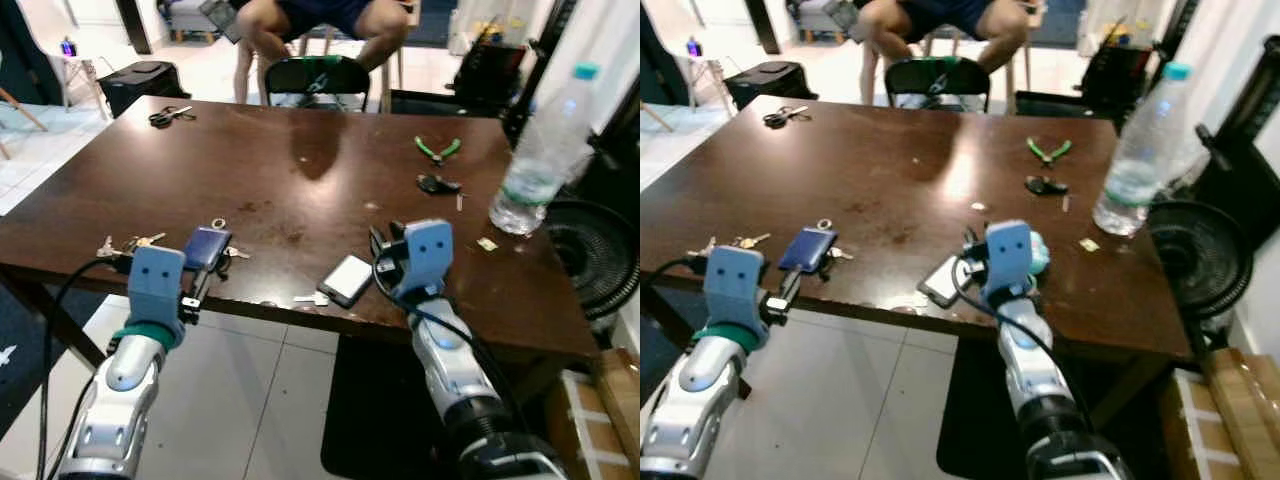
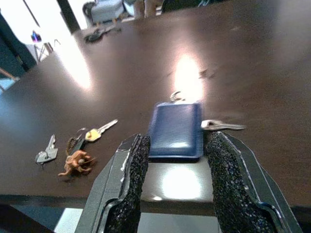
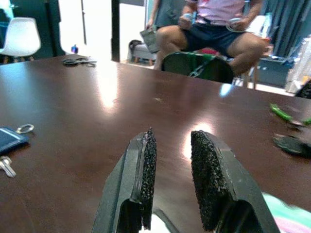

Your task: Hang keys on a hook

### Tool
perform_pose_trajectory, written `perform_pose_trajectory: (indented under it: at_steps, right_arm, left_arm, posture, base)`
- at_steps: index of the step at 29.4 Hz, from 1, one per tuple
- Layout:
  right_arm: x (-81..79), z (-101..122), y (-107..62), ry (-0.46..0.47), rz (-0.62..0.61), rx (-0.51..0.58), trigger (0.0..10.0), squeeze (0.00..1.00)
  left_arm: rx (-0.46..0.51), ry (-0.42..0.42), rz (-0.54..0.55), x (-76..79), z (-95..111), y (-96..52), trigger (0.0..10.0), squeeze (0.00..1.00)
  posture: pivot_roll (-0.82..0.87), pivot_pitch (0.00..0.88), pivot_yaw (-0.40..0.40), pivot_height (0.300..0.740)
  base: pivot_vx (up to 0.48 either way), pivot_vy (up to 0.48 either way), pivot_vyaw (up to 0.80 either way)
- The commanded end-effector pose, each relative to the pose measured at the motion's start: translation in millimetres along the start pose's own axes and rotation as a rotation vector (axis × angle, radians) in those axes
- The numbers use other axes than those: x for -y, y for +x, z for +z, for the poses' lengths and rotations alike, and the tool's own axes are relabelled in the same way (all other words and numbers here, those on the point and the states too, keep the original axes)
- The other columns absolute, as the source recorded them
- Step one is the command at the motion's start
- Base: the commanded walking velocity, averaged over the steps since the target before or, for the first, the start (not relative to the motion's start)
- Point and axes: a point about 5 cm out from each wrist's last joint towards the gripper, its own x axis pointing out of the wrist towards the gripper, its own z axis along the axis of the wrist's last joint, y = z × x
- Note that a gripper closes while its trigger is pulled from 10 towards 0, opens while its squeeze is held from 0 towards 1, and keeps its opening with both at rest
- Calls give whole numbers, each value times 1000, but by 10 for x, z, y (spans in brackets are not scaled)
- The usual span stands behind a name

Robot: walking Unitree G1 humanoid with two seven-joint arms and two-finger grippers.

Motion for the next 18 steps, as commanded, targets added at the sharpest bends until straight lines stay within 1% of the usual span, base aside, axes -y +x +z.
perform_pose_trajectory:
  at_steps: [1, 4, 6, 7, 8, 11, 13, 14, 15, 16, 18]
  right_arm:
    - [-38, -48, -26, -1, 13, -18, 10000, 0]
    - [-38, -47, -24, -1, 13, -17, 10000, 0]
    - [-38, -45, -24, -1, 12, -16, 10000, 0]
    - [-38, -45, -24, -1, 12, -16, 10000, 0]
    - [-36, -43, -25, -1, 11, -14, 10000, 0]
    - [-34, -43, -27, -1, 10, -14, 10000, 0]
    - [-32, -42, -29, -1, 11, -12, 10000, 0]
    - [-32, -42, -29, -1, 11, -12, 10000, 0]
    - [-33, -39, -29, -4, 13, -11, 10000, 0]
    - [-45, -30, -27, -27, 30, -7, 10000, 0]
    - [-100, 5, -29, -83, 85, 8, 10000, 0]
  left_arm:
    - [-22, 4, 14, -26, -44, -13, 10000, 0]
    - [-23, -11, 6, -28, -38, -10, 10000, 0]
    - [-22, -20, -44, -7, -3, -14, 10000, 0]
    - [-22, -20, -44, -7, -3, -14, 10000, 0]
    - [-44, -4, -93, 23, 13, -22, 10000, 0]
    - [-72, 18, -109, 36, 4, -25, 10000, 0]
    - [-57, -71, -195, 109, 96, -60, 10000, 0]
    - [-57, -71, -195, 109, 96, -60, 10000, 0]
    - [-54, -102, -245, 148, 140, -82, 10000, 0]
    - [-42, -107, -304, 191, 200, -109, 10000, 0]
    - [-69, -62, -393, 248, 278, -159, 10000, 0]
  posture:
    - [-40, 0, 109, 740]
    - [-40, 0, 109, 740]
    - [-45, 0, 110, 740]
    - [-45, 0, 110, 740]
    - [-45, 0, 110, 740]
    - [-45, 0, 110, 740]
    - [-41, 0, 110, 740]
    - [-41, 0, 110, 740]
    - [-40, 0, 110, 740]
    - [-40, 0, 110, 740]
    - [-29, 0, 108, 740]
  base:
    - [0, 0, 0]
    - [0, 0, 0]
    - [0, 0, 0]
    - [0, 0, 0]
    - [0, 0, 0]
    - [0, 0, 0]
    - [0, 0, 0]
    - [0, 0, 0]
    - [0, 0, 0]
    - [0, 0, 0]
    - [0, 0, 0]
